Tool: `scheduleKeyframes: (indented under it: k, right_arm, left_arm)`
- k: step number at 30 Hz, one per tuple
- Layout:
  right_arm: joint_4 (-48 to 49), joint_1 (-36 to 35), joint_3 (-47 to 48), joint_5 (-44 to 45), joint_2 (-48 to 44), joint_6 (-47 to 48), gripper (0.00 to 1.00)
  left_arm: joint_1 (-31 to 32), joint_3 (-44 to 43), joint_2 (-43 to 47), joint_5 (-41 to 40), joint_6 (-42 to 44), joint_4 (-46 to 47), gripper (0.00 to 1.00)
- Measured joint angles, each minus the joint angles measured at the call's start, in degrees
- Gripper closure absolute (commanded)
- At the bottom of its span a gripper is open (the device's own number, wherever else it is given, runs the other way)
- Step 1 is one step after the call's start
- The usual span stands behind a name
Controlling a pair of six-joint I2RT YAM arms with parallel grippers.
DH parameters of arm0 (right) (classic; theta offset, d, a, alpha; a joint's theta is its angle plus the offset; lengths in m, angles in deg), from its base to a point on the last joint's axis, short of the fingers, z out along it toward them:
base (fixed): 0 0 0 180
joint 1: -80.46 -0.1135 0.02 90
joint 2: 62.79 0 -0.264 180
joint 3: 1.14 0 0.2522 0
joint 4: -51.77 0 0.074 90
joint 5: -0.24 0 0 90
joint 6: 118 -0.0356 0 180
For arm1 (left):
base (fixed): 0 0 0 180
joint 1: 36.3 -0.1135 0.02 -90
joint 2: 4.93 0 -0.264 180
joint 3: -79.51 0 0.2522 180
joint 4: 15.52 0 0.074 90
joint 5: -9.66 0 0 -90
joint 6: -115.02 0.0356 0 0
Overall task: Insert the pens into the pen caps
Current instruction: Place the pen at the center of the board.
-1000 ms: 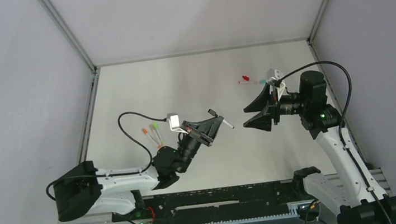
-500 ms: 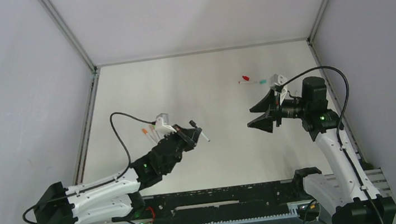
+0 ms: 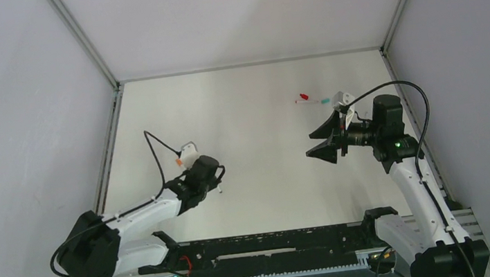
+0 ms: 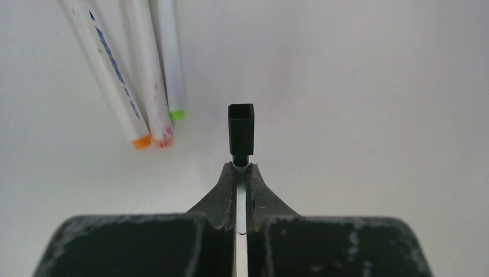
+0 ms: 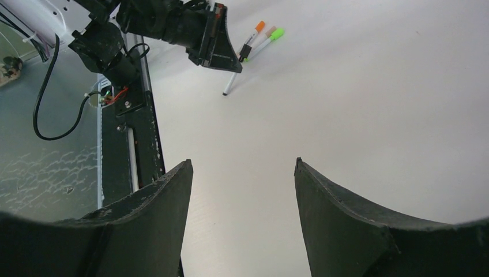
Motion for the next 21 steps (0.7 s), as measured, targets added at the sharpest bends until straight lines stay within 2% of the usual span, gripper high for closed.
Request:
scheduleKeyframes:
  k: [9, 15, 21]
  right_arm:
    - [0.0, 0.42, 0.0, 0.04, 0.24, 0.09, 0.28]
    - [0.0, 0.42, 0.0, 0.02, 0.28, 0.24, 0.28]
    - [-0.02, 1.79, 0.0, 0.02, 0.63, 0.44, 0.29]
  left_arm:
    - [-6.14, -10.47, -12.15, 0.7, 5.97, -3.78, 0.96]
    - [-8.74, -14.73, -18.21, 0.76, 8.48, -5.99, 0.71]
    - [-9.94, -14.95, -19.56, 0.7, 9.9, -8.13, 0.64]
